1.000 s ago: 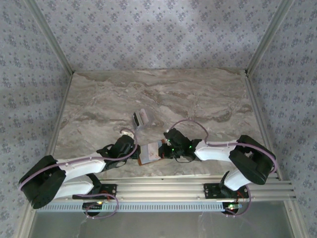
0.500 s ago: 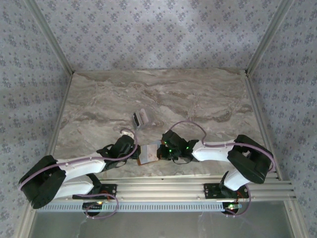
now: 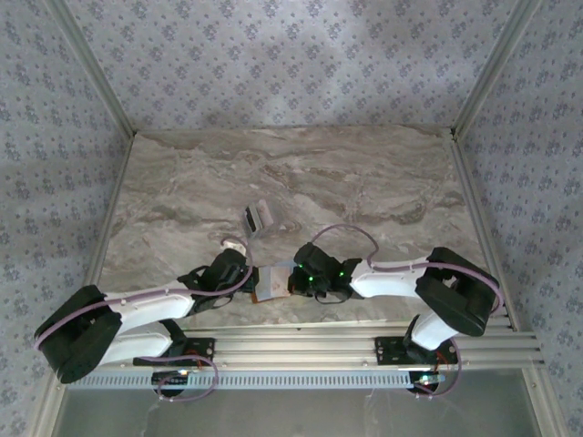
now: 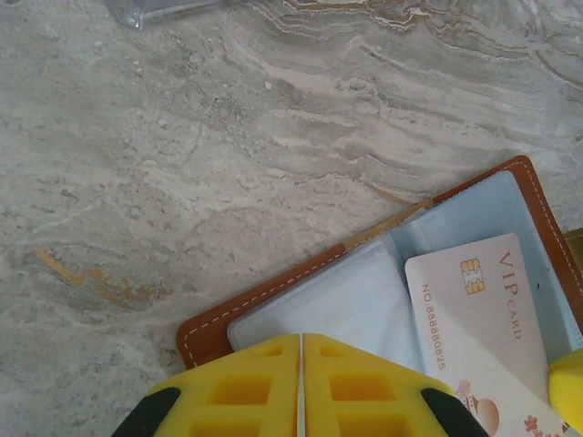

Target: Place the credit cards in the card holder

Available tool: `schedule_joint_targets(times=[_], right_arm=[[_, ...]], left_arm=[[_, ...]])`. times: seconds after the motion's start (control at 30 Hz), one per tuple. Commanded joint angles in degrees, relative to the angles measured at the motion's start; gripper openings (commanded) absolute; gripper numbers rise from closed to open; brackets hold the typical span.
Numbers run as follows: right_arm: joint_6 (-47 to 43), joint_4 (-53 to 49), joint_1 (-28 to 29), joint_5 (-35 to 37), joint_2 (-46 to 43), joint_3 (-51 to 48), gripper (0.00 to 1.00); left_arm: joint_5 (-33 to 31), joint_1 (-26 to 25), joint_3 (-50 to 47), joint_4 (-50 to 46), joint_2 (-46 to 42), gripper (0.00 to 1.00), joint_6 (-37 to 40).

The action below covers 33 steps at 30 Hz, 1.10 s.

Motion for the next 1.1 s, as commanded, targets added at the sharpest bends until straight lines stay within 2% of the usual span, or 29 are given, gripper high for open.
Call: schedule_joint_targets(times=[0.0, 0.6, 0.93, 1.07], right_arm=[[2.0, -4.5, 0.7, 2.1, -0.9, 1.2, 0.00], [2.0, -12.3, 2.9, 3.3, 4.1, 9.1, 0.00], [1.4, -6.3, 3.3, 3.1, 5.9, 9.0, 0.00], [1.5, -4.1, 3.0, 3.3, 5.2, 7.3, 0.00]], left_arm=[[0.6, -0.6, 0.0, 1.2, 0.6, 0.09, 1.2], [0.3, -1.4, 0.1, 2.3, 1.5, 0.09, 1.2], [0.6, -2.0, 0.0, 1.5, -0.1, 0.09, 0.9], [0.4, -2.0, -0.5, -0.4, -3.7, 0.16, 0.2]])
